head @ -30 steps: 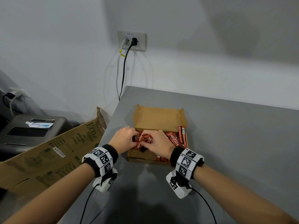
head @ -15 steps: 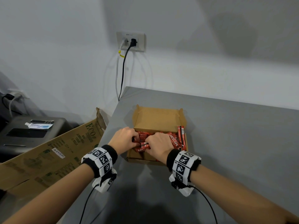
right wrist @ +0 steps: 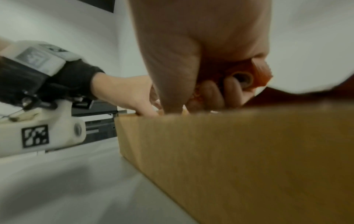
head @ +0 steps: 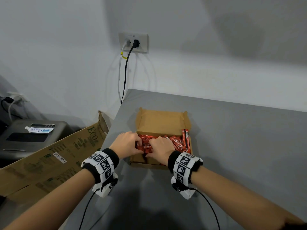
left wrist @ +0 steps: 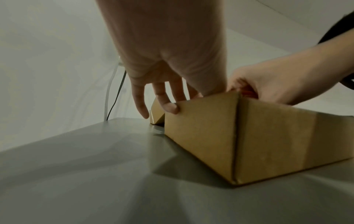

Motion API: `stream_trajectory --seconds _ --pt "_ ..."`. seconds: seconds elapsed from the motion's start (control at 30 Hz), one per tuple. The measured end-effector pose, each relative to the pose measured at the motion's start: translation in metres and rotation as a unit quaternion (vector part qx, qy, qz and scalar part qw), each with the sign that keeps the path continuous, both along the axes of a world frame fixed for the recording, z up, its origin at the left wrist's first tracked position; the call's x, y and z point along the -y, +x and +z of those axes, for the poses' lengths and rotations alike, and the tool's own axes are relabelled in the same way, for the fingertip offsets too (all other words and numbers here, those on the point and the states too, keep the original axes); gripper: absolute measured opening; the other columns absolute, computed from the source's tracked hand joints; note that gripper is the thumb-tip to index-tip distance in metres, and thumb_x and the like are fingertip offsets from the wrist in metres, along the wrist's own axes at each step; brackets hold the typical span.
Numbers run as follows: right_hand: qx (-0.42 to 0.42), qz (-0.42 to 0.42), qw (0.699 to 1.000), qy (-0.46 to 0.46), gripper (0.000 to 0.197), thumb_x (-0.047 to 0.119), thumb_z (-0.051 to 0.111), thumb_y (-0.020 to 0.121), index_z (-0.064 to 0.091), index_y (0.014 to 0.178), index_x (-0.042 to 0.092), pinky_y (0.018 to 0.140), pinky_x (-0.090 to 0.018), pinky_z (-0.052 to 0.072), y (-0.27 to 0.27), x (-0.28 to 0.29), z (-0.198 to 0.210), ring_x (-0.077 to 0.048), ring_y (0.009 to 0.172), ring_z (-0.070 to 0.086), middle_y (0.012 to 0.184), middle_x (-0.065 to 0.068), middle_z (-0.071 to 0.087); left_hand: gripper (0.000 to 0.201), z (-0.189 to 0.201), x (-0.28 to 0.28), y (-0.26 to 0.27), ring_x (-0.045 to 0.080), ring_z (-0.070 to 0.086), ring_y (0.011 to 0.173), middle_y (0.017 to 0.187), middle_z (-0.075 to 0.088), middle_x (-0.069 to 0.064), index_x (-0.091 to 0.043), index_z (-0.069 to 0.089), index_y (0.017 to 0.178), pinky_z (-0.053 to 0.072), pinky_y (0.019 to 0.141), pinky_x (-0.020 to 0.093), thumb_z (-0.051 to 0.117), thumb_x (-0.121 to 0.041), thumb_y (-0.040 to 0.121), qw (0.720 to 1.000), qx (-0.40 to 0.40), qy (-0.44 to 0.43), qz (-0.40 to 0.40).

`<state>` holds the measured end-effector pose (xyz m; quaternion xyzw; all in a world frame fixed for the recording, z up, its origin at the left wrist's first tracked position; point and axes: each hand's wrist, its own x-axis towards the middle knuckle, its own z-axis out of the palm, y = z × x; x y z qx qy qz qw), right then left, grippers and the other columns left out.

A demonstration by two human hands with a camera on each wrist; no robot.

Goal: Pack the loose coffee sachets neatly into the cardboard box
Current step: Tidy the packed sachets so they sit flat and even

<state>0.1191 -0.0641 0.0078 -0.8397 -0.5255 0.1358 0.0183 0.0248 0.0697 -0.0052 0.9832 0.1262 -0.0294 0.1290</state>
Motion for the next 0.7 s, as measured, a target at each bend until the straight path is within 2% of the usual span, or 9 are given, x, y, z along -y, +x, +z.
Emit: stream_trajectory --seconds 0.07,0.13,0.2,0.27,0.33,0.4,0.5,0.6,0.7 --pt "-0.128 -0.020 0.990 0.061 0.039 0.030 0.066 0.082 0.046 0.111 0.012 0.075 -0.035 0.047 0.004 0.003 0.006 -0.025 0.086 0.060 0.097 -0.009 0.062 0.026 -0.001 0.001 0.001 0.015 0.055 0.092 0.099 0.063 -0.002 -0.020 0.067 0.092 0.043 0.081 0.027 0.066 -0.043 0.080 1.000 0.007 0.010 0.000" --pt "-0.280 -0.038 0.951 0.122 0.038 0.015 0.055 0.088 0.034 0.119 0.011 0.062 -0.027 0.045 0.009 0.007 0.013 -0.015 0.069 0.052 0.086 -0.006 0.055 0.029 -0.001 0.002 0.001 0.017 0.056 0.091 0.098 0.063 -0.001 -0.018 0.068 0.091 0.041 0.080 0.027 0.067 -0.044 0.080 1.000 0.013 0.003 0.002" --pt "-0.350 -0.044 0.924 0.145 0.031 0.007 0.039 0.095 0.027 0.124 0.010 0.054 -0.019 0.043 0.015 0.014 0.022 -0.011 0.065 0.047 0.092 -0.009 0.053 0.033 0.000 0.001 0.000 0.017 0.056 0.092 0.098 0.062 -0.002 -0.017 0.067 0.089 0.038 0.079 0.027 0.066 -0.049 0.079 1.000 0.011 -0.002 0.000" --pt "-0.399 -0.041 0.904 0.149 0.020 0.004 0.030 0.098 0.024 0.116 0.012 0.045 -0.013 0.041 0.020 0.020 0.028 -0.011 0.061 0.049 0.098 -0.009 0.053 0.032 -0.001 0.000 0.001 0.015 0.055 0.094 0.099 0.063 -0.004 -0.020 0.068 0.090 0.036 0.080 0.025 0.066 -0.050 0.078 1.000 0.007 -0.001 0.000" --pt "-0.446 -0.045 0.881 0.152 0.012 0.005 0.028 0.100 0.024 0.107 0.014 0.045 -0.014 0.046 0.021 0.023 0.028 -0.014 0.058 0.055 0.102 -0.011 0.054 0.031 0.000 0.000 0.002 0.014 0.055 0.095 0.099 0.063 -0.005 -0.022 0.068 0.090 0.035 0.081 0.025 0.066 -0.050 0.078 1.000 0.004 0.002 -0.001" --pt "-0.490 -0.057 0.856 0.153 0.005 0.008 0.030 0.101 0.029 0.105 0.011 0.054 -0.022 0.055 0.022 0.025 0.023 -0.019 0.062 0.060 0.099 -0.010 0.057 0.030 0.000 0.000 0.004 0.014 0.054 0.096 0.100 0.063 -0.006 -0.024 0.067 0.091 0.034 0.085 0.028 0.065 -0.050 0.079 1.000 0.000 0.016 -0.002" --pt "-0.490 -0.064 0.854 0.165 0.016 0.011 0.036 0.100 0.047 0.108 0.002 0.064 -0.029 0.055 0.023 0.026 0.014 -0.016 0.066 0.060 0.086 -0.004 0.060 0.031 0.001 0.001 0.005 0.016 0.049 0.096 0.098 0.063 -0.006 -0.023 0.067 0.092 0.029 0.091 0.033 0.062 -0.052 0.080 0.998 0.004 0.055 -0.006" --pt "-0.403 -0.060 0.897 0.169 0.027 0.011 0.037 0.099 0.062 0.107 0.005 0.056 -0.015 0.045 0.022 0.026 0.015 -0.007 0.064 0.051 0.080 0.002 0.053 0.034 -0.001 0.001 0.006 0.015 0.038 0.085 0.091 0.065 -0.005 -0.023 0.068 0.088 0.020 0.078 0.033 0.062 -0.055 0.079 0.995 0.038 0.086 -0.021" --pt "-0.389 -0.080 0.904 0.157 0.036 0.008 0.028 0.098 0.061 0.113 0.006 0.049 -0.011 0.038 0.024 0.027 0.016 -0.009 0.060 0.046 0.079 -0.003 0.046 0.031 0.000 0.002 0.006 0.011 0.030 0.084 0.095 0.065 -0.007 -0.027 0.068 0.093 0.013 0.075 0.030 0.060 -0.054 0.082 0.995 0.025 0.090 -0.027"
